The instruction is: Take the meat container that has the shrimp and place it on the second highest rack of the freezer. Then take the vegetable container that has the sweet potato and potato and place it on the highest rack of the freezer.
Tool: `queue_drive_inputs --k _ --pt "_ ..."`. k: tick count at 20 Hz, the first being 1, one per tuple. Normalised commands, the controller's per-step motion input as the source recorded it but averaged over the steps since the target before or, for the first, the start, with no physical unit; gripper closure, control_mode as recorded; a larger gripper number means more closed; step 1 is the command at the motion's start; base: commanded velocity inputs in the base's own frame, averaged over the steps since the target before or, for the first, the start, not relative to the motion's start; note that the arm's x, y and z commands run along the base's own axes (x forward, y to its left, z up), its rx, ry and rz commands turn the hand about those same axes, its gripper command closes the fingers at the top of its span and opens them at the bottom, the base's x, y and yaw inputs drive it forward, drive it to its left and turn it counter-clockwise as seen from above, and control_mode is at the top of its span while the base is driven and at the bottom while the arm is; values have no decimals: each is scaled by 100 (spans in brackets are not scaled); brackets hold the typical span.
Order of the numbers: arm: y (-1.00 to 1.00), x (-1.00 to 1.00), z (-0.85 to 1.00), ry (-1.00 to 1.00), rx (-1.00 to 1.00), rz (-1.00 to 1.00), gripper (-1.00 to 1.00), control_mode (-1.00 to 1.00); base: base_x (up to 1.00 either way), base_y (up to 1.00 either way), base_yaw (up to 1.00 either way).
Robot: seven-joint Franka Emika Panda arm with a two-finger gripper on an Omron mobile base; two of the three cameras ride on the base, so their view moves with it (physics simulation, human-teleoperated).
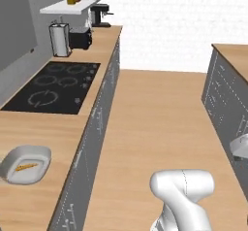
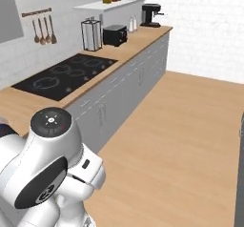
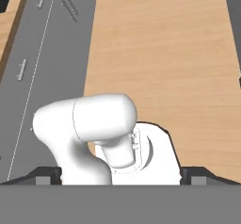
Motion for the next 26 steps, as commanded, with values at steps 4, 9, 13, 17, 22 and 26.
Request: queue_drive_inputs --k 4,9,13,17,22,26 --pt "0 0 0 0 0 0 -100 100 93 0 0" --pt "0 0 0 0 0 0 -100 100 76 0 1" --pt "0 0 0 0 0 0 -100 100 44 0 15" --pt "0 0 0 0 0 0 -100 100 20 0 37" --pt "0 0 0 0 0 0 -100 100 9 0 55" --pt "0 0 0 0 0 0 -100 100 16 0 68"
